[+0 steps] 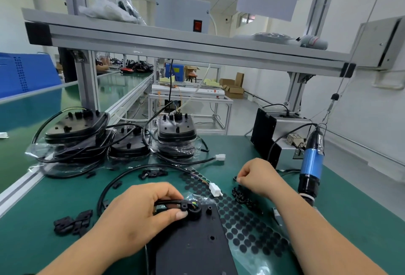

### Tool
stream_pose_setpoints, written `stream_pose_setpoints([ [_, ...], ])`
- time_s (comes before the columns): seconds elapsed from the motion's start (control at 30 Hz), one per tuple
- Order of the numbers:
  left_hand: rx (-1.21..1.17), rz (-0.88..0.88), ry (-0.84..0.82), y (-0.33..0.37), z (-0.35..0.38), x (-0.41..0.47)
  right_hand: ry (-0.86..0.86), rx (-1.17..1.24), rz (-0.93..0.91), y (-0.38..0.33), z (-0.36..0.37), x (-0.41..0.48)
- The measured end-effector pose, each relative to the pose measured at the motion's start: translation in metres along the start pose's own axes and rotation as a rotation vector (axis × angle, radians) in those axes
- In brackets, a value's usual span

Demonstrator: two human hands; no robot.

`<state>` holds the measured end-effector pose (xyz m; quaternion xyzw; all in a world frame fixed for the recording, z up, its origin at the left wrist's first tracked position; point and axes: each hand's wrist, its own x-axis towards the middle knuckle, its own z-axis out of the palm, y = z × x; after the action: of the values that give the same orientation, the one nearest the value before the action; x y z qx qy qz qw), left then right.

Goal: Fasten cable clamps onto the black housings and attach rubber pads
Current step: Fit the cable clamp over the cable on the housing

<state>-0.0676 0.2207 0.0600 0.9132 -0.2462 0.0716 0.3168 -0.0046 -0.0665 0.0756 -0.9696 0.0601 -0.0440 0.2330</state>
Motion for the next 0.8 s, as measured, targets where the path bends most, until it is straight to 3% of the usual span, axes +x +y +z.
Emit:
stream_pose_setpoints([
  [0.2,-0.003,-0.031,0.000,0.001,-0.001,0.000,-0.046,-0.175,-0.090,-0.006,0.008,0.002],
  [0.5,-0.073,-0.053,0.009,-0.005,0.002,0.001,-0.097,-0.365,-0.049,-0.010,0.017,0.007],
  [0.67,-0.091,-0.046,0.041,0.000,0.001,0.000,-0.026,-0.438,-0.016,-0.018,0.015,-0.003],
  [0.73,-0.083,-0.027,0.061,0.003,0.000,0.000,0.044,-0.329,-0.067,-0.022,0.009,-0.004],
  [0.8,-0.067,-0.012,0.074,0.003,0.000,0.000,0.111,0.000,-0.136,-0.032,0.003,-0.013],
])
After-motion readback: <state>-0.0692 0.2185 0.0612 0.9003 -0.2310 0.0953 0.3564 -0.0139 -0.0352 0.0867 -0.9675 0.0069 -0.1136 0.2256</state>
